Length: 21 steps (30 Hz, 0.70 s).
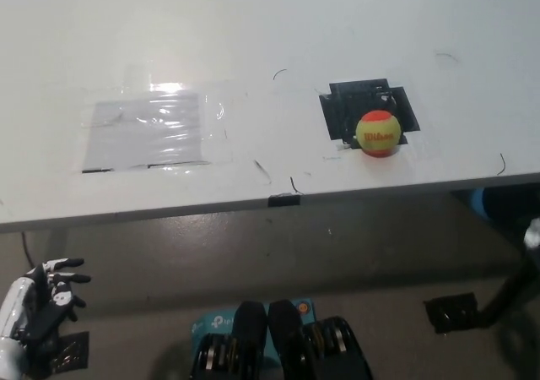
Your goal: The robot uses right hand to squeeze a small tennis ball placed on the black area of the table
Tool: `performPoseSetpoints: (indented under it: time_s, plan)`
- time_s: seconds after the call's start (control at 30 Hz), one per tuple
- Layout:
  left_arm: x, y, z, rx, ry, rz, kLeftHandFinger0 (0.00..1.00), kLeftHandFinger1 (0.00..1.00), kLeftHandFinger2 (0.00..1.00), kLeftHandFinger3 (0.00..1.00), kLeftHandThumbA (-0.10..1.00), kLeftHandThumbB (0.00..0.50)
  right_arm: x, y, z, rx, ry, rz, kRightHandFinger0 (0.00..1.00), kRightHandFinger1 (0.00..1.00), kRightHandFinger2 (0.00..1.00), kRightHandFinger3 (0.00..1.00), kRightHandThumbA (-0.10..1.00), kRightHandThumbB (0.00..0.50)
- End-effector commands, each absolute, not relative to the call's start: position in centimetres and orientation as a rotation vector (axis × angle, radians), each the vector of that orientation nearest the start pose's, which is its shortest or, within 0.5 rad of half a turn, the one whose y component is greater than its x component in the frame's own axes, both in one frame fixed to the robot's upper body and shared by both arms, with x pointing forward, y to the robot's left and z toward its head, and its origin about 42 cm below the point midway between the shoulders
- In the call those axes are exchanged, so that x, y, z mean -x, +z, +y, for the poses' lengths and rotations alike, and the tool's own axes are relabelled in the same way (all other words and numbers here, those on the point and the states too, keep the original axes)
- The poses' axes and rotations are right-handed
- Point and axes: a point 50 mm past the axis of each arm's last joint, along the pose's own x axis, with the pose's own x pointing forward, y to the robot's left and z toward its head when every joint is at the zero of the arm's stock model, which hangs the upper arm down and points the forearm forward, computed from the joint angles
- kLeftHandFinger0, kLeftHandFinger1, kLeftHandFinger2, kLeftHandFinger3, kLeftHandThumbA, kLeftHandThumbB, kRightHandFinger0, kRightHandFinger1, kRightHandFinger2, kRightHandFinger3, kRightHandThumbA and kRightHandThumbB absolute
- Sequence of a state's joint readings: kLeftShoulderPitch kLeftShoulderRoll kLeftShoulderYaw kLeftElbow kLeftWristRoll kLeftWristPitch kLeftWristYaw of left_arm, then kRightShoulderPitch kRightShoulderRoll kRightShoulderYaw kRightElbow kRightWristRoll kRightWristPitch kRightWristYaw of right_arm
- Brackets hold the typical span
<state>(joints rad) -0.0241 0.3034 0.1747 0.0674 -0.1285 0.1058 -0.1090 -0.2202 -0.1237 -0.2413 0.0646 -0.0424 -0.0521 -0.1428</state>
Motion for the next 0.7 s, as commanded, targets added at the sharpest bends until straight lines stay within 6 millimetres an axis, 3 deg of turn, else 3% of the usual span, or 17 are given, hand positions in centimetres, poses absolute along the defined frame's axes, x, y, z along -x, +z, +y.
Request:
performPoseSetpoints:
  time_s: [0.0, 0.07, 0.1, 0.17, 0.3, 0.37, 0.4, 0.43, 0.47, 0.5, 0.53, 0.57, 0.63, 0.67]
  plan:
    - [-28.9, 11.7, 36.1, -0.145, 0.076, 0.084, 0.28, 0.34, 0.52, 0.6, 0.02, 0.0, -37.6, 26.0, -30.5, 0.174, -0.307, -0.501, 0.3, 0.33, 0.46, 0.74, -0.02, 0.178]
    - [-28.9, 11.7, 36.1, -0.144, 0.076, 0.086, 0.28, 0.35, 0.52, 0.6, 0.01, 0.0, -37.9, 26.9, -30.4, 0.17, -0.295, -0.522, 0.28, 0.33, 0.46, 0.73, -0.05, 0.175]
    - [-28.9, 11.6, 36.2, -0.14, 0.075, 0.089, 0.28, 0.35, 0.52, 0.6, 0.01, 0.0, -38.6, 28.3, -30.2, 0.167, -0.266, -0.574, 0.21, 0.26, 0.41, 0.71, -0.05, 0.18]
    - [-28.5, 11.4, 36.3, -0.143, 0.069, 0.091, 0.28, 0.35, 0.53, 0.61, 0.0, 0.0, -38.7, 29.9, -29.2, 0.159, -0.248, -0.608, 0.22, 0.28, 0.4, 0.61, 0.05, 0.212]
    - [-28.5, 11.5, 36.3, -0.149, 0.068, 0.091, 0.27, 0.34, 0.51, 0.6, 0.04, 0.0, -39.1, 31.8, -27.7, 0.165, -0.209, -0.637, 0.28, 0.33, 0.46, 0.55, 0.05, 0.208]
    - [-28.5, 11.5, 36.2, -0.147, 0.071, 0.095, 0.28, 0.35, 0.51, 0.61, 0.06, 0.0, -39.2, 32.9, -26.7, 0.205, -0.174, -0.634, 0.33, 0.37, 0.52, 0.61, 0.12, 0.241]
    - [-28.5, 11.7, 36.3, -0.146, 0.074, 0.095, 0.28, 0.35, 0.51, 0.61, 0.06, 0.0, -39.6, 33.3, -26.1, 0.229, -0.157, -0.623, 0.37, 0.43, 0.58, 0.69, 0.14, 0.254]
    - [-28.5, 11.7, 36.4, -0.148, 0.079, 0.095, 0.28, 0.35, 0.51, 0.6, 0.04, 0.0, -40.1, 33.6, -25.5, 0.274, -0.125, -0.597, 0.48, 0.55, 0.68, 0.81, 0.21, 0.266]
    - [-28.5, 11.7, 36.5, -0.145, 0.075, 0.092, 0.26, 0.34, 0.5, 0.59, 0.07, 0.0, -41.0, 34.0, -24.9, 0.334, -0.094, -0.563, 0.62, 0.76, 0.87, 0.97, 0.33, 0.313]
    - [-28.4, 11.6, 36.4, -0.144, 0.074, 0.094, 0.26, 0.34, 0.5, 0.6, 0.08, 0.0, -41.9, 34.4, -24.4, 0.372, -0.063, -0.521, 0.7, 0.86, 0.97, 1.0, 0.35, 0.339]
    - [-28.4, 11.5, 36.4, -0.148, 0.074, 0.092, 0.27, 0.35, 0.51, 0.6, 0.09, 0.0, -42.8, 34.7, -24.0, 0.424, -0.03, -0.484, 0.8, 0.99, 1.0, 1.0, 0.39, 0.345]
    - [-28.1, 11.4, 36.5, -0.151, 0.075, 0.095, 0.27, 0.35, 0.52, 0.61, 0.11, 0.0, -43.3, 34.7, -23.6, 0.453, -0.004, -0.469, 0.97, 1.0, 1.0, 1.0, 0.43, 0.359]
    - [-28.1, 11.4, 36.5, -0.149, 0.08, 0.103, 0.27, 0.36, 0.53, 0.61, 0.14, 0.0, -44.1, 35.0, -23.2, 0.527, 0.031, -0.447, 1.0, 1.0, 1.0, 1.0, 0.48, 0.379]
    - [-28.1, 11.4, 36.5, -0.149, 0.079, 0.103, 0.28, 0.36, 0.52, 0.61, 0.14, 0.0, -44.6, 35.0, -23.0, 0.559, 0.053, -0.411, 1.0, 1.0, 1.0, 1.0, 0.57, 0.46]
